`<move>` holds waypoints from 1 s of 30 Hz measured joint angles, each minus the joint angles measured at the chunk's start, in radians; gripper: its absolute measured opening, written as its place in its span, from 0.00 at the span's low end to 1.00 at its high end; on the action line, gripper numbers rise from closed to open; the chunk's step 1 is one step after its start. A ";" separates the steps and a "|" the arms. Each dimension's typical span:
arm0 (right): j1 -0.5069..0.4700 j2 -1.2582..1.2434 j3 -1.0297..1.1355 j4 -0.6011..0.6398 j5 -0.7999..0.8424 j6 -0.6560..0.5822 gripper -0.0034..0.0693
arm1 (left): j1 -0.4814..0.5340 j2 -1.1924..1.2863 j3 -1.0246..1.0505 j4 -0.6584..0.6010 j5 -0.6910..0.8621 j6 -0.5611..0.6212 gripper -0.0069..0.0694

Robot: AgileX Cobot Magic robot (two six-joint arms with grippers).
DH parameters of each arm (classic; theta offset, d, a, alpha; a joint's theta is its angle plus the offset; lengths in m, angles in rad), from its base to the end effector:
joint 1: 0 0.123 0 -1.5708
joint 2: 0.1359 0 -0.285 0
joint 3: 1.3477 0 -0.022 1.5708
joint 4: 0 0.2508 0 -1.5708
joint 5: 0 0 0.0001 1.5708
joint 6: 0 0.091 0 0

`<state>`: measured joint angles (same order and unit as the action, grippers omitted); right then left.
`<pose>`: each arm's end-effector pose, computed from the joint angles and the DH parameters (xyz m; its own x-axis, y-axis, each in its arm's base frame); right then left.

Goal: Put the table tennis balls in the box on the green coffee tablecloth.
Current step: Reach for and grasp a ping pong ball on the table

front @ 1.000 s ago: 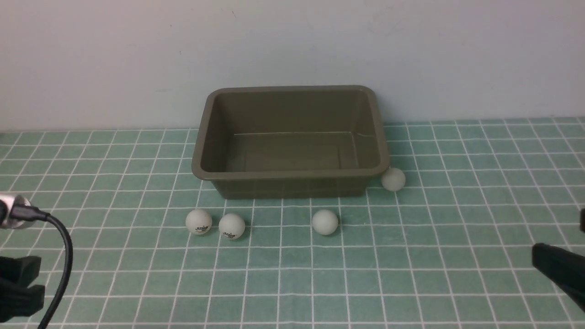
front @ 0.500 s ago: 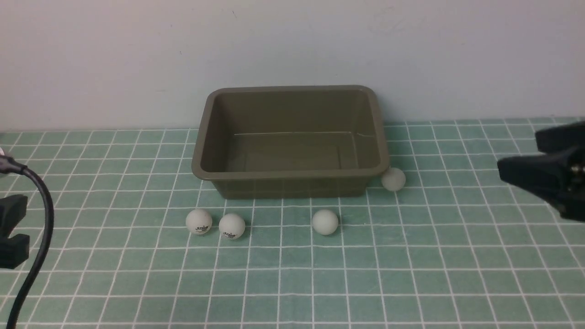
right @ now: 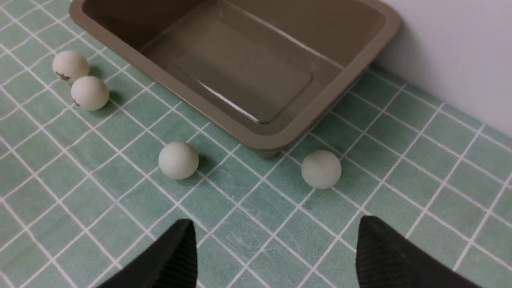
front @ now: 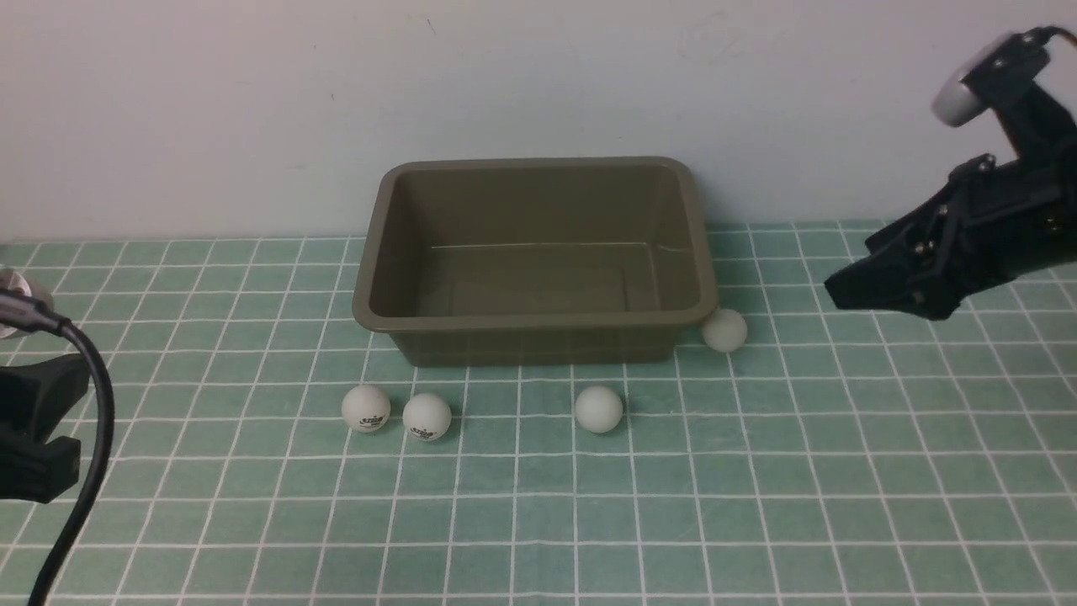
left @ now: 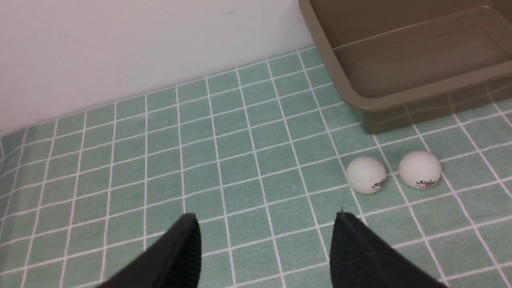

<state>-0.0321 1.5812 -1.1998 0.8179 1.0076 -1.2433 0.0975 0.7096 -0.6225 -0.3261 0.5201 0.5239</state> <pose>0.3207 0.0459 0.2888 -0.5112 -0.5060 -0.6947 -0.7791 0.6141 0.1260 0.1414 -0.0008 0.3154 -0.4509 0.1902 -0.8721 0.1540 0.9790 0.1339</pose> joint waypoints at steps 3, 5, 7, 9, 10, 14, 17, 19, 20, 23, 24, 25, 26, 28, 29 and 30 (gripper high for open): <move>0.000 0.070 -0.046 -0.016 -0.001 -0.035 0.71 | 0.000 0.000 0.000 -0.001 0.005 0.004 0.61; 0.000 0.112 -0.063 -0.027 -0.017 -0.095 0.71 | 0.000 0.000 0.000 -0.001 0.009 0.004 0.61; 0.000 0.142 -0.068 -0.027 -0.035 -0.155 0.71 | 0.000 0.000 0.000 -0.001 0.017 0.005 0.61; 0.000 0.163 -0.070 -0.026 -0.044 -0.208 0.71 | 0.000 0.000 0.000 -0.001 0.020 0.005 0.61; 0.000 0.177 -0.070 -0.026 -0.044 -0.233 0.71 | 0.000 0.000 0.000 -0.001 0.020 0.005 0.61; 0.000 0.232 -0.070 0.001 -0.044 -0.316 0.71 | 0.000 0.000 0.000 -0.001 0.021 0.005 0.61; 0.009 0.263 -0.070 0.020 -0.055 -0.351 0.71 | 0.000 0.000 0.003 -0.001 0.021 0.005 0.61; 0.030 0.276 -0.070 0.022 -0.082 -0.358 0.71 | 0.000 0.000 0.009 -0.001 0.021 0.005 0.61; 0.048 0.282 -0.070 0.026 -0.107 -0.361 0.71 | 0.000 0.000 0.013 -0.001 0.021 0.005 0.61; 0.098 0.293 -0.071 0.030 -0.168 -0.359 0.71 | 0.000 0.000 0.028 -0.001 0.023 0.005 0.61; 0.115 0.297 -0.071 0.031 -0.190 -0.350 0.71 | 0.000 0.000 0.029 -0.001 0.024 0.005 0.61; 0.127 0.298 -0.071 0.031 -0.212 -0.336 0.71 | 0.000 0.000 0.031 -0.001 0.024 0.005 0.61; 0.138 0.299 -0.071 0.031 -0.239 -0.307 0.71 | 0.000 0.000 0.031 -0.001 0.024 0.005 0.61; 0.147 0.299 -0.071 0.032 -0.285 -0.283 0.71 | 0.000 0.000 0.031 -0.001 0.024 0.005 0.61; 0.148 0.300 -0.071 0.034 -0.307 -0.276 0.71 | 0.000 0.000 0.031 -0.001 0.024 0.005 0.61; 0.148 0.301 -0.071 0.034 -0.328 -0.270 0.71 | 0.000 0.000 0.031 -0.001 0.024 0.005 0.61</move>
<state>0.1162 1.8818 -1.2703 0.8523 0.6795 -1.5138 0.0975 0.7096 -0.5920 -0.3268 0.5444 0.5288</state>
